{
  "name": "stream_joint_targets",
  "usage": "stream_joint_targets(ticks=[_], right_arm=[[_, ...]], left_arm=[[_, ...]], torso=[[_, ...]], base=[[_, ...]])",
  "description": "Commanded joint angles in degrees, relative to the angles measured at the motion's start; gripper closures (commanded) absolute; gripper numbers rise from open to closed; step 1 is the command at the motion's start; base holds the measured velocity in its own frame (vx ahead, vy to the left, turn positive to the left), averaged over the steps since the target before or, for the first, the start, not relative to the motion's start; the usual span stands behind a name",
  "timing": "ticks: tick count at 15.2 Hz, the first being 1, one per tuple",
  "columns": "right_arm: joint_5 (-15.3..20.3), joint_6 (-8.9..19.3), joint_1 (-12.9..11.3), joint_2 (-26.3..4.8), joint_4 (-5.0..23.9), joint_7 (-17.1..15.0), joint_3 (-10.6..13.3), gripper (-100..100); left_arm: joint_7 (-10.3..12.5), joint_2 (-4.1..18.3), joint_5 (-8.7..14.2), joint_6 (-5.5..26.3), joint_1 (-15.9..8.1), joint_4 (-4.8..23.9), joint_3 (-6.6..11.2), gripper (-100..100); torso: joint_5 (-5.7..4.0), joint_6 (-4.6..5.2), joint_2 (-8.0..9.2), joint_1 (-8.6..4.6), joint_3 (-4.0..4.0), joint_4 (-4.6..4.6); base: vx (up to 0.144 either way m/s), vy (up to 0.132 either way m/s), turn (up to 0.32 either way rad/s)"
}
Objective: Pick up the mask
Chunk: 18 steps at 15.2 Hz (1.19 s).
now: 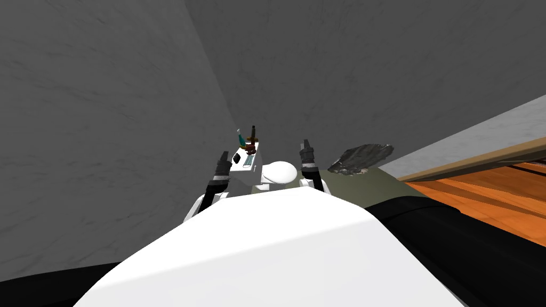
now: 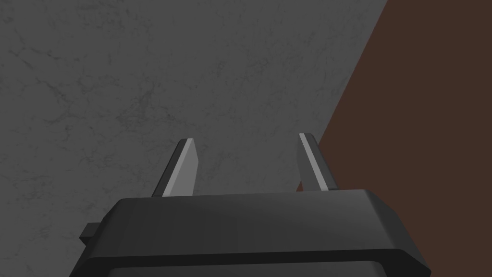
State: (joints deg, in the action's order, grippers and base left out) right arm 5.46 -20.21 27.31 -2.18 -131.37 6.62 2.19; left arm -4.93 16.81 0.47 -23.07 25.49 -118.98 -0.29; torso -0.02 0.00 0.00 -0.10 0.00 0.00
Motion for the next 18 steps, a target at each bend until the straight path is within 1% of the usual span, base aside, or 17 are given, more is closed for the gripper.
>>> stream_joint_targets(ticks=[1,2,3,5,6,8,9,10,14,18], right_arm=[[0.0,0.0,0.0,0.0,0.0,0.0,0.0,0],[0.0,0.0,0.0,0.0,0.0,0.0,0.0,0],[0.0,0.0,0.0,0.0,0.0,0.0,0.0,0],[0.0,0.0,0.0,0.0,0.0,0.0,0.0,0],[0.0,0.0,0.0,0.0,0.0,0.0,0.0,0],[0.0,0.0,0.0,0.0,0.0,0.0,0.0,0],[0.0,0.0,0.0,0.0,0.0,0.0,0.0,0],[0.0,0.0,0.0,0.0,0.0,0.0,0.0,0],[0.0,0.0,0.0,0.0,0.0,0.0,0.0,0],[0.0,0.0,0.0,0.0,0.0,0.0,0.0,0]], left_arm=[[0.0,0.4,0.0,2.5,-0.2,1.0,-0.16,-100],[0.0,0.5,0.1,3.8,-0.4,1.7,-0.19,-100],[0.0,0.5,0.1,3.8,-0.4,1.7,-0.19,-100],[0.1,0.6,0.2,6.3,-0.8,3.0,-0.25,-100],[0.1,0.6,0.2,6.3,-0.8,3.0,-0.25,-100],[0.2,0.4,0.4,8.9,-1.2,4.4,-0.3,-100],[0.2,0.4,0.4,8.9,-1.2,4.4,-0.3,-100],[0.2,0.1,0.4,10.1,-1.5,5.0,-0.32,-100],[0.4,-1.7,0.7,14.9,-2.3,7.5,-0.43,-100],[0.6,-4.9,0.9,18.9,-3.2,9.5,-0.56,-100]], torso=[[0.0,0.0,0.0,0.0,0.0,0.0],[0.0,0.0,0.01,-0.02,0.0,0.0],[0.0,0.0,0.0,-0.04,0.0,0.0],[-0.01,0.0,0.01,-0.03,0.01,0.0],[0.0,0.0,0.02,-0.04,0.01,0.0],[0.0,0.0,0.0,-0.02,0.0,0.0],[0.0,0.0,0.0,-0.03,0.0,0.0],[-0.01,0.0,0.0,-0.03,0.0,0.0],[-0.02,0.0,0.0,-0.1,0.0,0.0],[-0.02,0.0,0.01,-0.13,0.0,0.0]], base=[[-0.006,-0.032,0.002],[-0.004,-0.039,0.003],[-0.005,-0.033,0.003],[-0.008,-0.031,0.003],[-0.005,-0.03,0.001],[0.0,-0.03,0.002],[-0.003,-0.032,0.001],[-0.002,-0.031,0.004],[-0.004,-0.045,0.001],[-0.004,-0.047,-0.001]])
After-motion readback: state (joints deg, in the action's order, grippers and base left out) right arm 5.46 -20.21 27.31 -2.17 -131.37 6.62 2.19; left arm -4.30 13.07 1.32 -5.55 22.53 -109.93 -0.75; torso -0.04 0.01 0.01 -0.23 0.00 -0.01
